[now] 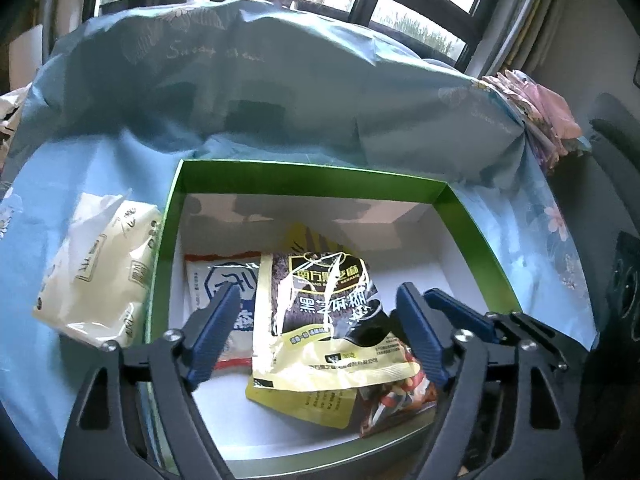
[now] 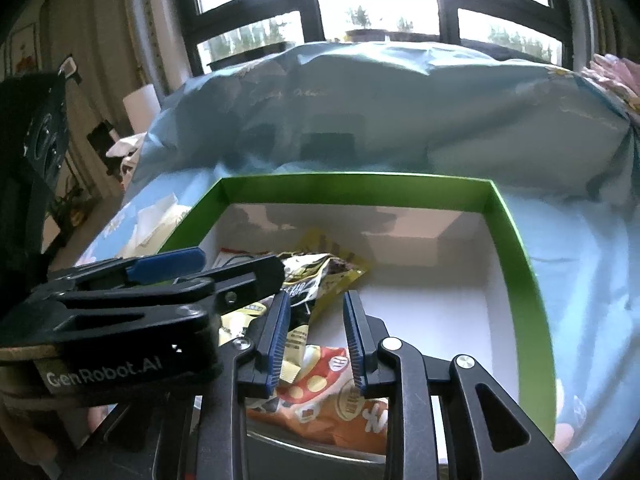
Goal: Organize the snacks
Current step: 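Move the open left tool to the cream packet with green print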
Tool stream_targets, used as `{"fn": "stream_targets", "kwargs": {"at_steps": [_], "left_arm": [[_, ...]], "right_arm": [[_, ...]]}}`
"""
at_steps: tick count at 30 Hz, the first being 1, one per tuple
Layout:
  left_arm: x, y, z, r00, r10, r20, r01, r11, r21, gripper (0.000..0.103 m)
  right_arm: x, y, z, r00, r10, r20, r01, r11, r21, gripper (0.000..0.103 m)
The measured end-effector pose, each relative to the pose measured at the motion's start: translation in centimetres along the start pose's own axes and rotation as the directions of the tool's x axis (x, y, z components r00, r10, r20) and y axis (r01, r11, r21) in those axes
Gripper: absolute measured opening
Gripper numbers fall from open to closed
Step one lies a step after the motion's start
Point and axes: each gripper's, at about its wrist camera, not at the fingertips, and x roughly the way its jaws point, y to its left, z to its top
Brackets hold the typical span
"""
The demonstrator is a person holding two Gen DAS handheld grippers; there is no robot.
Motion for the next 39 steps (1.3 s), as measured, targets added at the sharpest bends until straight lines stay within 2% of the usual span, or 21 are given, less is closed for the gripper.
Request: {"fn": "stream_targets", "kwargs": {"at_steps": [7, 12, 22, 23, 24, 31, 39], "left_arm": [[-0.8, -0.5, 0.1, 1.000, 0.017, 0.023, -0.017, 1.000, 0.015, 0.085], [-1.5, -0.9, 0.1, 0.998, 0.036, 0.042, -0.037, 0.999, 0.027, 0.085], [-3.4, -1.3, 0.0, 0.997, 0.053, 0.061, -0.055, 0.998, 0.030, 0.087], [-3.7, -1.2, 0.0, 0.997, 0.050, 0.063, -0.051, 0.998, 0.025, 0.091], [-3.9, -1.3, 0.0, 0.997, 0.047, 0.067, -0.049, 0.999, 0.022, 0.101], [-6.2, -2.3, -0.4, 0.994, 0.031, 0.108, -0.034, 0.999, 0.025, 0.103], [-8.2, -3.5, -2.2, 0.992, 0.064, 0.107, -0.065, 0.998, 0.001, 0.103]], "right_arm": [[-1.2, -0.4, 0.2, 1.000, -0.013, 0.026, 0.012, 1.000, 0.015, 0.037], [-2.3, -0.8, 0.2, 0.999, -0.022, 0.044, 0.020, 0.999, 0.039, 0.049], [-5.3, -2.0, 0.0, 0.996, -0.050, 0.071, 0.045, 0.996, 0.077, 0.055], [-5.6, -2.2, -0.1, 0.996, -0.052, 0.075, 0.045, 0.995, 0.086, 0.058], [-6.0, -2.5, -0.2, 0.995, -0.054, 0.082, 0.046, 0.994, 0.097, 0.059], [-8.3, -5.0, -1.5, 0.994, -0.050, 0.101, 0.030, 0.982, 0.186, 0.060], [-10.5, -6.6, -4.5, 0.996, -0.015, 0.089, -0.007, 0.970, 0.243, 0.061]]}}
